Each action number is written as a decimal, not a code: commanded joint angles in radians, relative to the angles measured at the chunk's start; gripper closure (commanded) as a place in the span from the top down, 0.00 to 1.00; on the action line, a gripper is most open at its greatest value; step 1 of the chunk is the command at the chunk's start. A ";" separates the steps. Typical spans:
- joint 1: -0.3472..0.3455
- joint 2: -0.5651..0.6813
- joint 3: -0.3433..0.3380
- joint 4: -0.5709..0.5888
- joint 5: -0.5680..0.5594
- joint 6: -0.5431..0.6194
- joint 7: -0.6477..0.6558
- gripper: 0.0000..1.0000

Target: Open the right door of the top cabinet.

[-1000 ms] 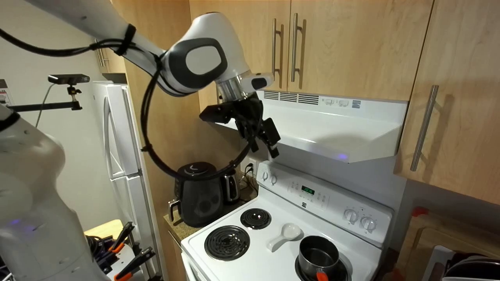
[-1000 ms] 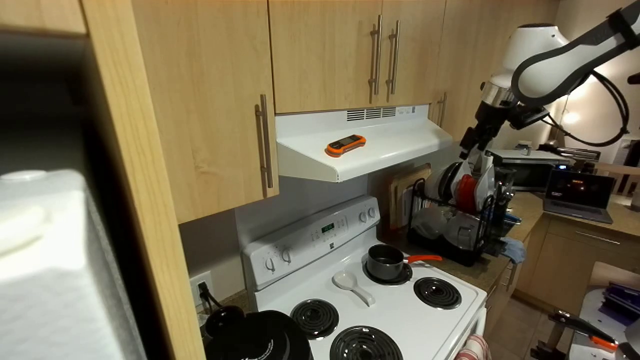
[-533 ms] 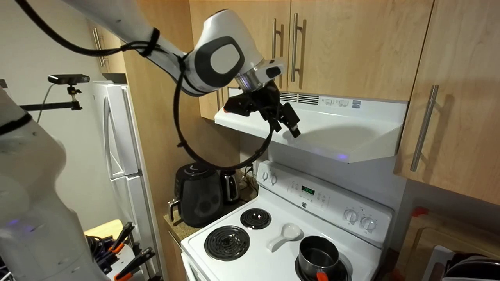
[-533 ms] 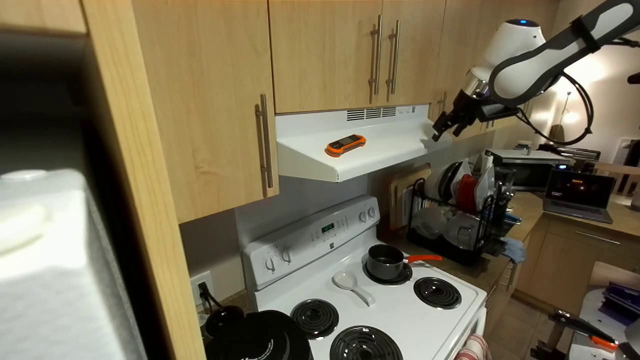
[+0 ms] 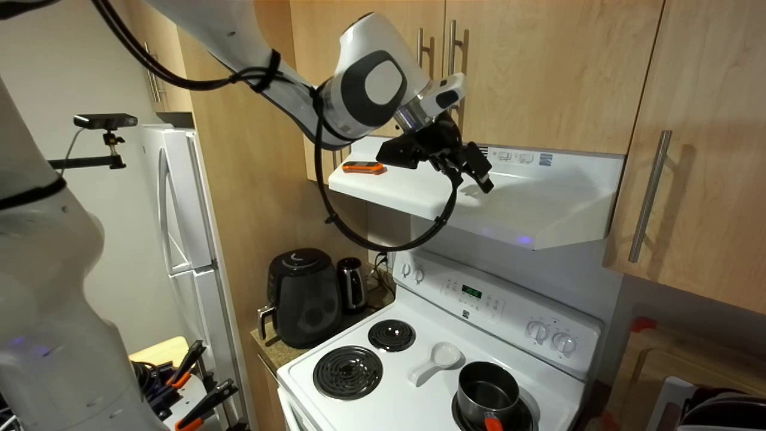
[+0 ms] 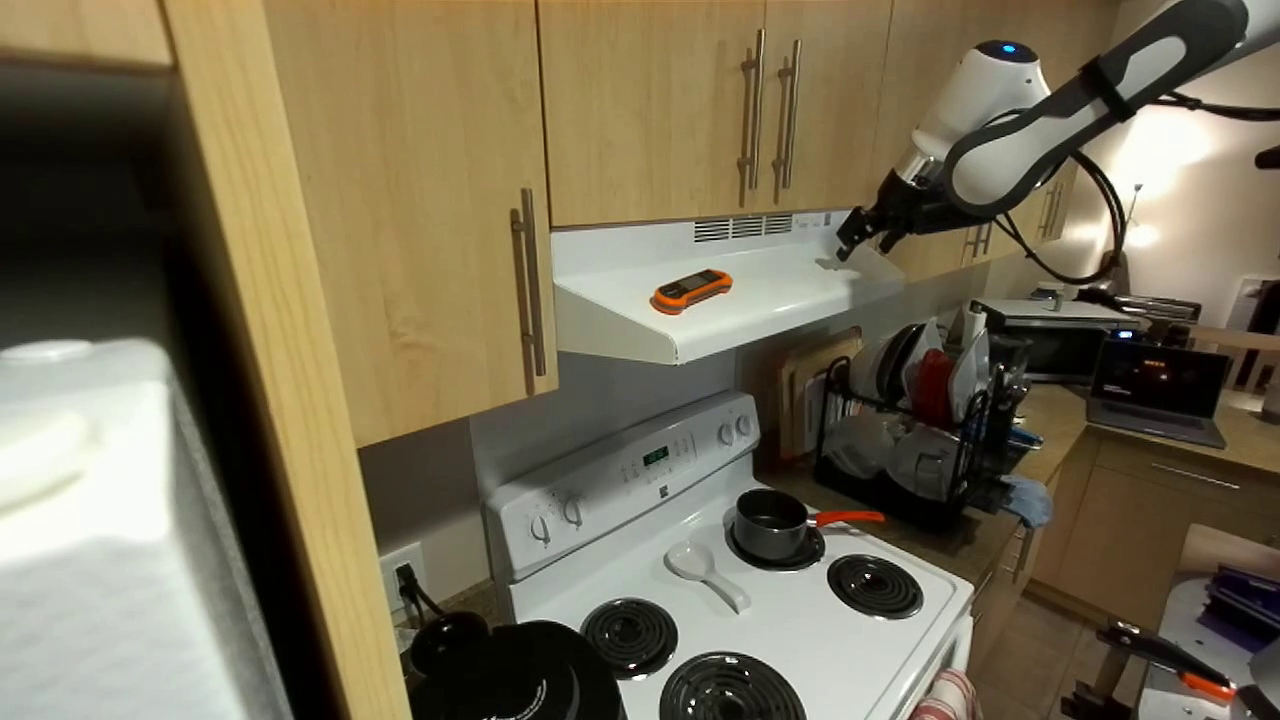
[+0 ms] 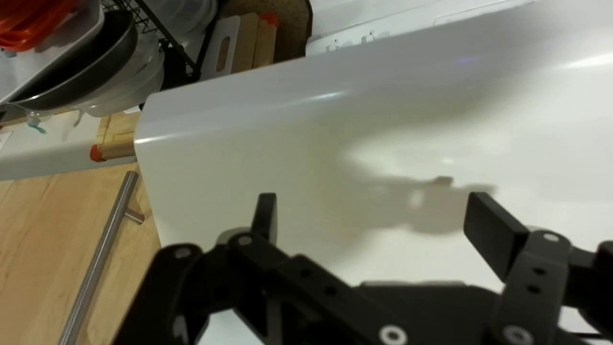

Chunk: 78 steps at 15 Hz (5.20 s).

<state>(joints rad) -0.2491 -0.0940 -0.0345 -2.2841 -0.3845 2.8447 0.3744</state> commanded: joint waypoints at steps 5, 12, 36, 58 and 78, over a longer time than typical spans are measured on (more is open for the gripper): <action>0.046 -0.147 -0.014 -0.091 0.046 0.077 -0.079 1.00; 0.176 -0.221 -0.048 -0.104 0.165 0.073 -0.076 1.00; 0.457 -0.149 -0.247 -0.023 0.266 0.282 -0.211 1.00; 0.194 0.084 -0.219 0.096 0.329 0.595 -0.284 1.00; 0.329 -0.212 -0.106 -0.030 0.359 0.088 -0.308 1.00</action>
<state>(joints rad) 0.1177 -0.2542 -0.1825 -2.2770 -0.0796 2.9618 0.1350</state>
